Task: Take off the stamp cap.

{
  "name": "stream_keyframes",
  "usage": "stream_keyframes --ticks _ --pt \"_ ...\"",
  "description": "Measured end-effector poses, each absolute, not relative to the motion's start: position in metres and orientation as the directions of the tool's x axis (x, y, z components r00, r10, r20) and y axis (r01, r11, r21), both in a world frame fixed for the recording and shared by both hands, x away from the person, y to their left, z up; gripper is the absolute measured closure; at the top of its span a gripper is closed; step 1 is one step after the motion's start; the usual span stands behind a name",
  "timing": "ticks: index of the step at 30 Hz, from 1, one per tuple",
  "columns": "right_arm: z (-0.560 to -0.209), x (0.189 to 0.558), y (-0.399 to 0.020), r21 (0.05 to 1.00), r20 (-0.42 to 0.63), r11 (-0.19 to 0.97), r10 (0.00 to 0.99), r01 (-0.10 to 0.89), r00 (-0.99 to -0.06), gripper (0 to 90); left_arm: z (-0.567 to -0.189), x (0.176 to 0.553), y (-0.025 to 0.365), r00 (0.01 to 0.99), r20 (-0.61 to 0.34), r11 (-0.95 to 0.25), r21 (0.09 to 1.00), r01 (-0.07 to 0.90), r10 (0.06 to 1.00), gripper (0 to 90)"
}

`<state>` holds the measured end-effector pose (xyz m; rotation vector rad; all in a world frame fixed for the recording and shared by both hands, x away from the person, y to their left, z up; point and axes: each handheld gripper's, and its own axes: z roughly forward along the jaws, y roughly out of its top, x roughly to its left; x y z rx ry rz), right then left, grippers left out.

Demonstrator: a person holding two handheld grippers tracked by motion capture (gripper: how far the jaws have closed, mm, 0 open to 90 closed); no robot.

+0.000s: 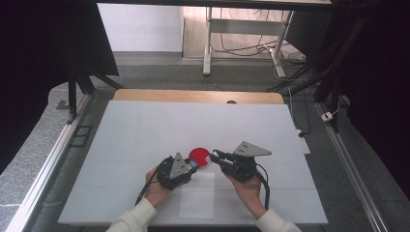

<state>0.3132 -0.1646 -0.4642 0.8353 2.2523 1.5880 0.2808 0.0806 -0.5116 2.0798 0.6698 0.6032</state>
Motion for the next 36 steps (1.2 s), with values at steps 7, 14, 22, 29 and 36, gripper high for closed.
stream_keyframes --ticks 7,14,22,29,36 --pt "-0.464 0.314 -0.166 0.923 0.104 0.241 0.591 0.298 -0.800 75.1 -0.505 0.272 0.103 0.736 0.138 -0.464 0.847 0.259 0.663 65.9" --pt "-0.462 0.316 -0.170 0.926 0.101 0.237 0.595 0.294 -0.798 75.0 -0.502 0.263 0.125 0.724 0.110 -0.441 0.851 0.286 0.681 65.9" --pt "-0.461 0.317 -0.173 0.927 0.092 0.242 0.595 0.287 -0.798 75.0 -0.506 0.250 0.159 0.687 0.074 -0.407 0.849 0.336 0.723 65.8" --pt "-0.461 0.319 -0.174 0.928 0.091 0.240 0.597 0.285 -0.797 75.0 -0.509 0.238 0.180 0.662 0.056 -0.383 0.850 0.361 0.748 65.8" --pt "-0.462 0.320 -0.176 0.929 0.092 0.237 0.594 0.284 -0.799 75.0 -0.512 0.228 0.195 0.645 0.037 -0.365 0.848 0.383 0.763 65.8"
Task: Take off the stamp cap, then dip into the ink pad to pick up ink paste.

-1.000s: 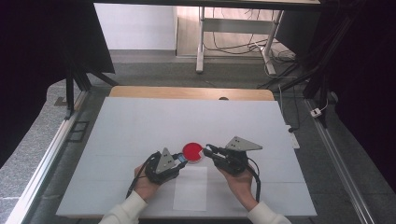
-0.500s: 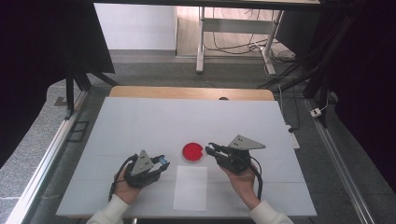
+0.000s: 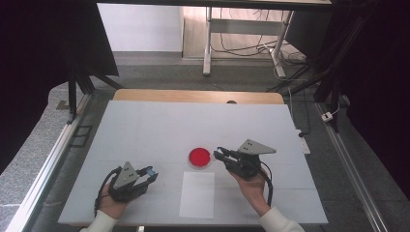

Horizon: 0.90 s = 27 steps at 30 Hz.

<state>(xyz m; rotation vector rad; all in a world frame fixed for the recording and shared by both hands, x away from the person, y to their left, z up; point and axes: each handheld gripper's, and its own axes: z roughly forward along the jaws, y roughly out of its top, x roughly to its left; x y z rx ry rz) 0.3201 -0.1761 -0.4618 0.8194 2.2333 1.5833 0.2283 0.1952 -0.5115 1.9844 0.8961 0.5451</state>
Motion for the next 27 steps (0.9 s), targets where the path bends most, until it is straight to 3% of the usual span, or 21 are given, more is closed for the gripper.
stream_keyframes --ticks 27 --pt "-0.448 0.327 -0.165 0.927 0.049 0.284 0.553 0.244 -0.832 74.9 -0.517 0.225 0.210 0.616 0.028 -0.358 0.834 0.419 0.787 65.8"
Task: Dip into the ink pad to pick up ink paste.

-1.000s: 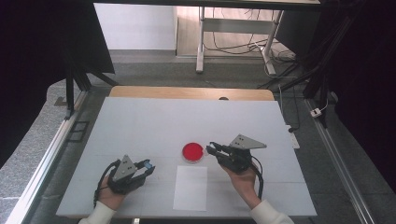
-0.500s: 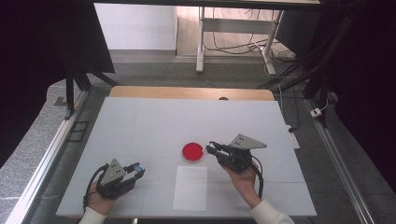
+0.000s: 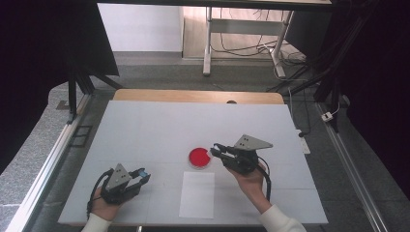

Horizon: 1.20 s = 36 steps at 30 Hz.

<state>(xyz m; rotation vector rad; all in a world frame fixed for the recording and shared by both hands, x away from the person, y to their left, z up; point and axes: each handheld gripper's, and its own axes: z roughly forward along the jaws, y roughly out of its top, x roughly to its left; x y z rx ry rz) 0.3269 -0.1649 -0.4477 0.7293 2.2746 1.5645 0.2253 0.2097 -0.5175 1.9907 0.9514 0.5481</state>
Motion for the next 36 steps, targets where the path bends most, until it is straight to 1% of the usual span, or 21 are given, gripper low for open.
stream_keyframes --ticks 20,28,36 --pt "-0.458 0.351 -0.145 0.891 0.068 0.343 0.547 0.297 -0.835 74.9 -0.519 0.225 0.208 0.619 0.033 -0.365 0.831 0.419 0.785 65.8" --pt "-0.467 0.360 -0.133 0.863 0.047 0.405 0.534 0.304 -0.844 74.9 -0.520 0.227 0.207 0.621 0.033 -0.370 0.827 0.423 0.783 65.8" --pt "-0.474 0.370 -0.126 0.848 0.039 0.427 0.541 0.314 -0.840 74.9 -0.521 0.227 0.206 0.628 0.033 -0.376 0.825 0.421 0.778 65.8"
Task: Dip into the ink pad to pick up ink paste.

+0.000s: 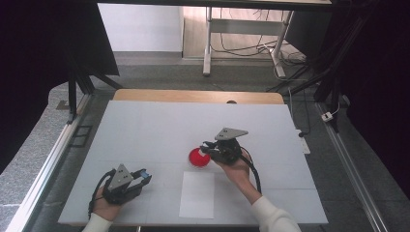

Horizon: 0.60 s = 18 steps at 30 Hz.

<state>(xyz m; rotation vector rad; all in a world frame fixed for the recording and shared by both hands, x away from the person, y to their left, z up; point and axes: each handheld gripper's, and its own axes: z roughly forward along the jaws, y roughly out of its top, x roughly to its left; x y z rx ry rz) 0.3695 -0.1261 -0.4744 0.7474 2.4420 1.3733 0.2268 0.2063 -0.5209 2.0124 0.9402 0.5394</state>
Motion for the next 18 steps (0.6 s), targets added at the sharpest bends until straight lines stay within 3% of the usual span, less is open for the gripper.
stream_keyframes --ticks 18 --pt "-0.485 0.382 -0.113 0.796 0.015 0.503 0.538 0.336 -0.843 74.8 -0.522 0.227 0.206 0.631 0.035 -0.382 0.822 0.423 0.775 65.8"
